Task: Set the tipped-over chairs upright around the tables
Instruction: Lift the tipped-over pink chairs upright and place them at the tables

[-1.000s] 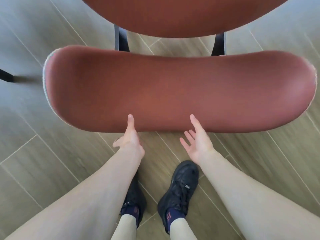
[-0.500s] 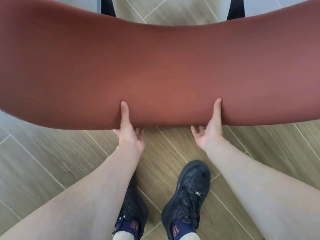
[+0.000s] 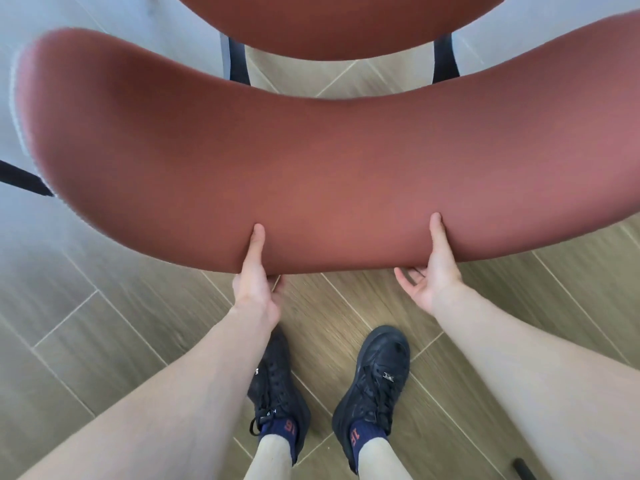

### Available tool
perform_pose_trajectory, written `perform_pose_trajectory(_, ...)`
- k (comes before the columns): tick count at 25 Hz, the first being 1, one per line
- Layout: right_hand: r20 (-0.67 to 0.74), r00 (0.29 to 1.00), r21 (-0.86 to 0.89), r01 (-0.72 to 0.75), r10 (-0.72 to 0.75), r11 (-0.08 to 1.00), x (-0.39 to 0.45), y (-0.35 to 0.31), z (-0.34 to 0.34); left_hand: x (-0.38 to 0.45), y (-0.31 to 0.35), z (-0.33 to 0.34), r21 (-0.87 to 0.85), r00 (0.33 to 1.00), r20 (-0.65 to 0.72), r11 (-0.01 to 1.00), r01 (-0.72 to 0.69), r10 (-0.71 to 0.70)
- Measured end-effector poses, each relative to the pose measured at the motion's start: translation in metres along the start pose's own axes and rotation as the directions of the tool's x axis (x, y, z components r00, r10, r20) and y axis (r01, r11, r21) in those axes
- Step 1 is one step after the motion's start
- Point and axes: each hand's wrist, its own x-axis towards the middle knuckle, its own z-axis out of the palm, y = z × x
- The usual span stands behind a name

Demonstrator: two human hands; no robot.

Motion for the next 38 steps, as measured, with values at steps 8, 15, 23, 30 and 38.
perform_pose_trajectory(8, -0.081, 0.996, -0.151, 0.021, -0.033, 0.988, -0.131, -0.089, -0.032, -0.149, 0.045, 0.007, 0.298, 0.988, -0.108, 0.952, -0.074, 0.111)
perform_pose_trajectory(15, -0.019, 0.997, -0.275, 0.068, -0.076, 0.959, -0.233, -0.122, -0.056, -0.247, 0.098, -0.013, 0.475, 0.967, -0.138, 0.871, -0.123, 0.212)
perform_pose_trajectory(23, -0.083, 0.980, -0.321, 0.144, -0.179, 0.936, -0.362, -0.156, -0.044, -0.354, 0.171, -0.034, 0.597, 0.924, -0.083, 0.761, -0.254, 0.373)
perform_pose_trajectory(30, -0.075, 0.972, -0.399, 0.176, -0.223, 0.900, -0.442, -0.192, -0.047, -0.427, 0.198, -0.044, 0.581, 0.940, -0.051, 0.775, -0.247, 0.338)
perform_pose_trajectory(38, 0.281, 0.754, -0.857, -0.082, -0.593, -0.510, -0.520, -0.237, -0.003, -0.456, 0.239, -0.039, 0.585, 0.960, -0.030, 0.784, -0.208, 0.277)
